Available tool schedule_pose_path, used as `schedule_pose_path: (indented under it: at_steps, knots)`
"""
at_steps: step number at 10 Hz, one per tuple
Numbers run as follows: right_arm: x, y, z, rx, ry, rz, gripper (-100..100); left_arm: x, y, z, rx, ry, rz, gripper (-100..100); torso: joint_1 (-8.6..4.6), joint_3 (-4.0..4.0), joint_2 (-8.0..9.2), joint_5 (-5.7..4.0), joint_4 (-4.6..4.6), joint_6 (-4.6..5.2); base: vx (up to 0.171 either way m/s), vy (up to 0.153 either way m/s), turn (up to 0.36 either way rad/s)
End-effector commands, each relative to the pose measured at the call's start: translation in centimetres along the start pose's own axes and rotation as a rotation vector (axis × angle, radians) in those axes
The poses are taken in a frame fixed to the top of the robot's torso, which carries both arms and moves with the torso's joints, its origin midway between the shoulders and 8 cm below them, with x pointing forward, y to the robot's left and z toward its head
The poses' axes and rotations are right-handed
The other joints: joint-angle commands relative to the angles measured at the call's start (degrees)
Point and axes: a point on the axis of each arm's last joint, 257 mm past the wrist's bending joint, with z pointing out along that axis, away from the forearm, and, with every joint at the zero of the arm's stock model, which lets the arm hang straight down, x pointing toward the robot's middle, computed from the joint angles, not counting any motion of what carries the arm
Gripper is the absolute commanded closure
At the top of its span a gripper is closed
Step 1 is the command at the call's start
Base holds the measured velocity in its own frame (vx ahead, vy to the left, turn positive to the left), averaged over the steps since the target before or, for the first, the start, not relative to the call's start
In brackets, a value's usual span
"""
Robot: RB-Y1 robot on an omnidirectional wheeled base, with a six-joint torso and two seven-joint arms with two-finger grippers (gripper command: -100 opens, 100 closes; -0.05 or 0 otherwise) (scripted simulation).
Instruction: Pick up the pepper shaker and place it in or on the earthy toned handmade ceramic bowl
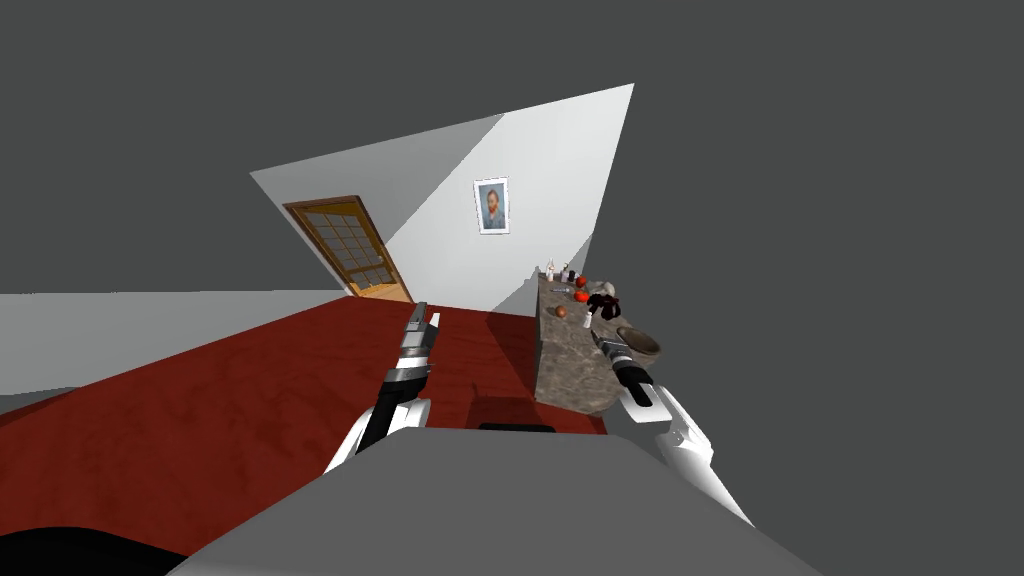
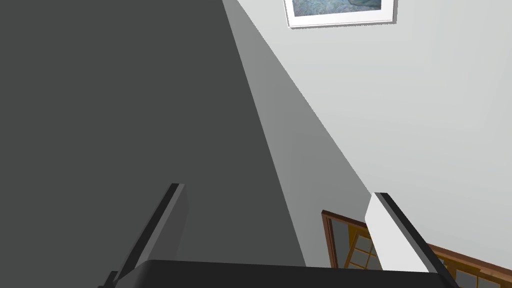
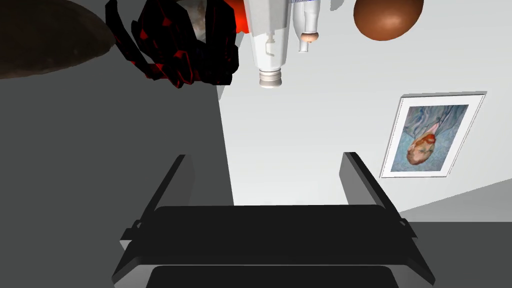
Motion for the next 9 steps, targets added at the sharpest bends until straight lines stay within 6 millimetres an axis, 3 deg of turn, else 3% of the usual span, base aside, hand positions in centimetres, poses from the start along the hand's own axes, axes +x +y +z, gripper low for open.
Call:
schedule_pose_path:
  at_steps: [1,6,9]
  knots:
    - [0.8,0.8,-0.6,-0.015,0.003,-0.025,-100,0.0,0.0,0.0,0.0,0.0,0.0,0,0.0,0.0,0.0,0.0,0.0,0.0,0.216,-0.049,-0.123]
    - [3.2,2.7,-2.1,-0.058,0.019,-0.088,-100,0.0,0.0,0.0,0.0,0.0,0.0,0,0.07,-0.15,-0.24,0.0,-0.06,-0.02,0.247,-0.018,-0.112]
    - [3.7,3.2,-2.4,-0.068,0.024,-0.101,-100,0.0,0.0,0.0,0.0,0.0,0.0,0,0.06,-0.01,0.01,0.01,-0.01,-0.02,0.157,-0.002,-0.068]
